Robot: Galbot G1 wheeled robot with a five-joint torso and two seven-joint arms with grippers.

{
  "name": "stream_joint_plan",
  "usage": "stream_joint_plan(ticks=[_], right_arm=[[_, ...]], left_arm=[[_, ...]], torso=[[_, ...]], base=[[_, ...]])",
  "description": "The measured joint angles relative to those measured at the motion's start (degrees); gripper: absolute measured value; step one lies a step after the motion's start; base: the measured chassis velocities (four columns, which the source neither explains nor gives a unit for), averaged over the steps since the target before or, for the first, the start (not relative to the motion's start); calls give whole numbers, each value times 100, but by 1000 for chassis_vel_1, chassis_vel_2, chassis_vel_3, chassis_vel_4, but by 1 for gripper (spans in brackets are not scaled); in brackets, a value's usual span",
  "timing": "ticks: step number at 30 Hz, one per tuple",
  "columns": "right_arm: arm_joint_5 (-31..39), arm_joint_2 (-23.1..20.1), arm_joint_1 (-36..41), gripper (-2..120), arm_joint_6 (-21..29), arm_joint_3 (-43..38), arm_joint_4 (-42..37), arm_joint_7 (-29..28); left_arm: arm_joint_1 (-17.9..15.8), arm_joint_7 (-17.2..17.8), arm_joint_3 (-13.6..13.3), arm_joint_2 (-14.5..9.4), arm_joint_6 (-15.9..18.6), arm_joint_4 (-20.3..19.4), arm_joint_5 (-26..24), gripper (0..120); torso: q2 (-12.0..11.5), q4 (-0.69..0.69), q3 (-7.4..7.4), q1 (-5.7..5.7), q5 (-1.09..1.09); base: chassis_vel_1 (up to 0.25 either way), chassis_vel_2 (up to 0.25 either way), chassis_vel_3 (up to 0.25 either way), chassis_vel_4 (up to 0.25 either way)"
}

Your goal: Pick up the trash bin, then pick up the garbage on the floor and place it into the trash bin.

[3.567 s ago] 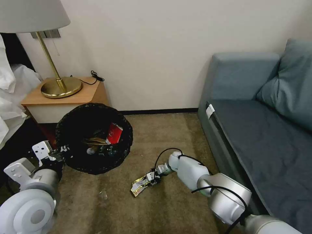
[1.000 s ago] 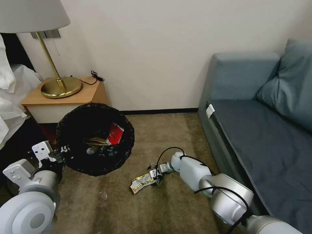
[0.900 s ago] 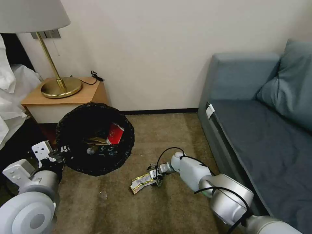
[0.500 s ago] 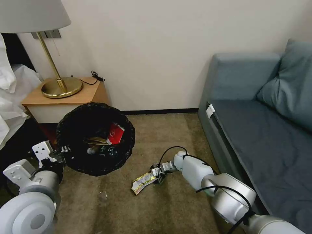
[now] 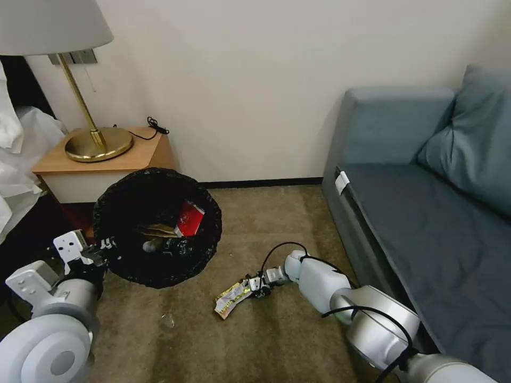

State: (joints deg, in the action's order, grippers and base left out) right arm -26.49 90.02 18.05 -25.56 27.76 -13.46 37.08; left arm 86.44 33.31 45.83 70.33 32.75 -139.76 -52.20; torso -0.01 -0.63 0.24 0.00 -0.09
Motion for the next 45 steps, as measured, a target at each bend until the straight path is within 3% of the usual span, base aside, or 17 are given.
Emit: stream_joint_plan(ticks=[2, 5, 7, 17, 20, 28, 38, 45], right_arm=[[5, 0, 5, 25, 4, 1, 2, 1], [72, -24, 59, 5, 8, 5, 0, -11], [84, -37, 91, 0, 8, 6, -5, -22], [345, -94, 117, 0, 29, -63, -34, -197], [569, -158, 115, 0, 39, -84, -60, -168], [838, -245, 103, 0, -34, -271, -129, -97], [1837, -849, 52, 0, -294, -517, -591, -22], [2963, -1493, 465, 0, -282, -751, -1580, 81]], left_arm=[[-1, -1, -2, 1, -2, 0, 2, 0], [0, -12, -5, 0, -9, 0, 5, 0], [1, -22, -3, -8, -15, 0, 5, 0], [-15, -43, -17, -2, -32, 10, 48, 0], [-1, -40, -6, -10, -40, 15, 66, 0], [-4, -27, -15, -4, -41, 14, 71, 0], [-27, -12, -25, -21, -43, 41, 81, 0], [-13, 0, -32, -53, -47, 70, 84, 0]], torso=[[0, 0, 0, 0, 1], [0, 1, 1, 0, 2], [0, 2, 1, 0, 4], [-3, 8, 4, 1, 12], [-3, 8, 5, 1, 4], [-3, 6, 4, 1, 5], [-3, 3, 2, 1, 3], [-3, 3, 1, 1, 4]], base=[[0, 0, 0, 0], [0, 0, 0, 0], [0, 0, 0, 0], [0, 0, 0, 0], [0, 0, 0, 0], [0, 0, 0, 0], [0, 0, 0, 0], [0, 0, 0, 0]])
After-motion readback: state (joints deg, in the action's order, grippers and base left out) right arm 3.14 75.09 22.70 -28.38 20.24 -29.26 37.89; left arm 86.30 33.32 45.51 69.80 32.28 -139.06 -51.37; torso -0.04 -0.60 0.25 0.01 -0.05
